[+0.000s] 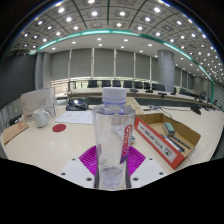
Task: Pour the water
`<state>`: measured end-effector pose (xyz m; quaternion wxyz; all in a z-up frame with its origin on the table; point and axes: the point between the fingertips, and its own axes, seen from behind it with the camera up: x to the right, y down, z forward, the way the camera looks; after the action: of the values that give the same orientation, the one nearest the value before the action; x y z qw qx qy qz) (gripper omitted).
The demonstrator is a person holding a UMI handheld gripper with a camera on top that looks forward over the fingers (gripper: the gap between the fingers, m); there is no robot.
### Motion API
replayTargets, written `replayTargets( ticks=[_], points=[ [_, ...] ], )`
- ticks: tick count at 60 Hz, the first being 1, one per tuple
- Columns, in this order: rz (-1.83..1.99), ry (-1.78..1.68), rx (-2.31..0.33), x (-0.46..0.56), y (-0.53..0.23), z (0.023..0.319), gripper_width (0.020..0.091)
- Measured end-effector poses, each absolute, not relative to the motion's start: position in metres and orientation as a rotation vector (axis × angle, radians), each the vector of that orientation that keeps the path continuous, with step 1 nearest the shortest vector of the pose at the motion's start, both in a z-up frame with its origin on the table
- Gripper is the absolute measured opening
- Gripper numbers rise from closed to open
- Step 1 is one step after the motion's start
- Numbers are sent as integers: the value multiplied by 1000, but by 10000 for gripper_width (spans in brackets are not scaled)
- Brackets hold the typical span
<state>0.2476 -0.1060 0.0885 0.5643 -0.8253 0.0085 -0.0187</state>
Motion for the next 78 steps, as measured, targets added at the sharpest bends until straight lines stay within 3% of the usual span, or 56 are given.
replayTargets(
  ticks=[15,37,47,56,78],
  points=[
    [-171,-42,-1935,234,-85,121,350],
    [-596,-296,-1795,134,7,244,350],
    [-877,-547,-1681,61,66,279,350],
    [-1152,-836,-1512,-2,115,283,348],
    [-1658,-1443,-1028,-84,186,231,350]
  ],
)
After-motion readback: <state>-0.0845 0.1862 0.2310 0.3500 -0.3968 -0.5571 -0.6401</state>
